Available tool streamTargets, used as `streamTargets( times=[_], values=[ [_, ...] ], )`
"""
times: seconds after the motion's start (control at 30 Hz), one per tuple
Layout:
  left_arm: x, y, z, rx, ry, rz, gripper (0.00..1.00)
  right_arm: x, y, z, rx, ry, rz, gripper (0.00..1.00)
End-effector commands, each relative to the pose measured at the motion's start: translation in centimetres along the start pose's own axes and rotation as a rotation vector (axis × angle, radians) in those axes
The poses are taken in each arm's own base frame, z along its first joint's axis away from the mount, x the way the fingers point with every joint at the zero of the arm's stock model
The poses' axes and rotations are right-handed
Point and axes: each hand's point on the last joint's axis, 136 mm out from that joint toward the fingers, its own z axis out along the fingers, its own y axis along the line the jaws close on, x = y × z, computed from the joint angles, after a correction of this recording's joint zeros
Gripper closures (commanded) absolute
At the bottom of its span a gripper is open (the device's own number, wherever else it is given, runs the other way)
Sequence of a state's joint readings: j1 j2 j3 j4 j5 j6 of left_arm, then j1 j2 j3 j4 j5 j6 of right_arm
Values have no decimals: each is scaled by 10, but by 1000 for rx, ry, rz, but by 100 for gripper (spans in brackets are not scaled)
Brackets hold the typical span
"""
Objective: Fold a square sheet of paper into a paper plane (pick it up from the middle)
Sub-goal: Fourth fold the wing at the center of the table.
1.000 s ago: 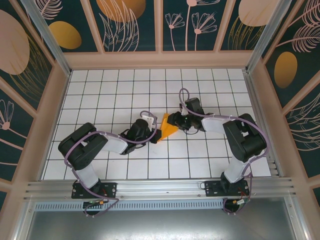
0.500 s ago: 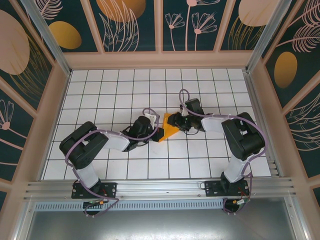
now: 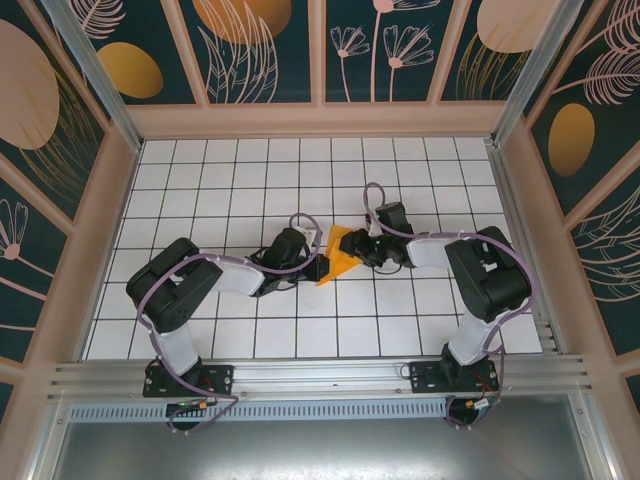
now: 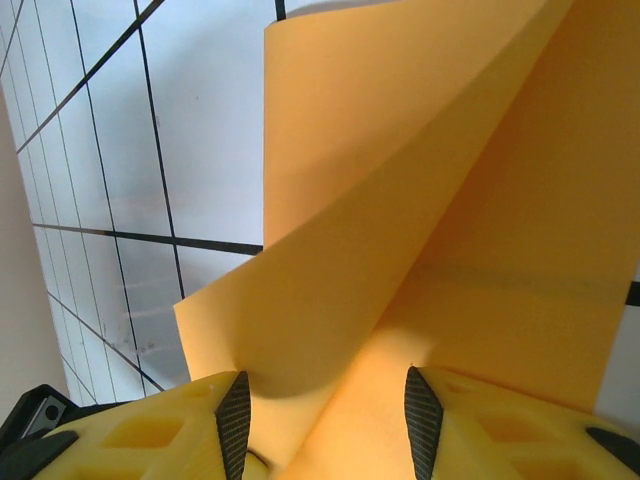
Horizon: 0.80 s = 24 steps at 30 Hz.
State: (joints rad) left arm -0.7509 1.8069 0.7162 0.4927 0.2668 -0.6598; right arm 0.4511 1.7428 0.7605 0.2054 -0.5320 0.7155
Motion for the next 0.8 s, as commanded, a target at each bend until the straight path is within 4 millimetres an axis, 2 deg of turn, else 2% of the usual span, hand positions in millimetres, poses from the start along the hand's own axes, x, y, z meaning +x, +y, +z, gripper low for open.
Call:
streamTargets(
  times=[0.0, 0.47, 0.57, 0.77],
  values=[
    [3, 5, 4, -6, 31, -37, 97, 1, -3, 0, -1, 1, 10, 53],
    [1, 10, -2, -5, 5, -69, 95, 6, -31, 12, 165, 34, 41, 54],
    [0, 8, -5, 1, -3, -69, 89, 8, -38, 15, 217, 42, 47, 54],
    [-12, -1, -16, 29, -33, -58, 71, 11, -52, 19, 318, 61, 52, 54]
  ],
)
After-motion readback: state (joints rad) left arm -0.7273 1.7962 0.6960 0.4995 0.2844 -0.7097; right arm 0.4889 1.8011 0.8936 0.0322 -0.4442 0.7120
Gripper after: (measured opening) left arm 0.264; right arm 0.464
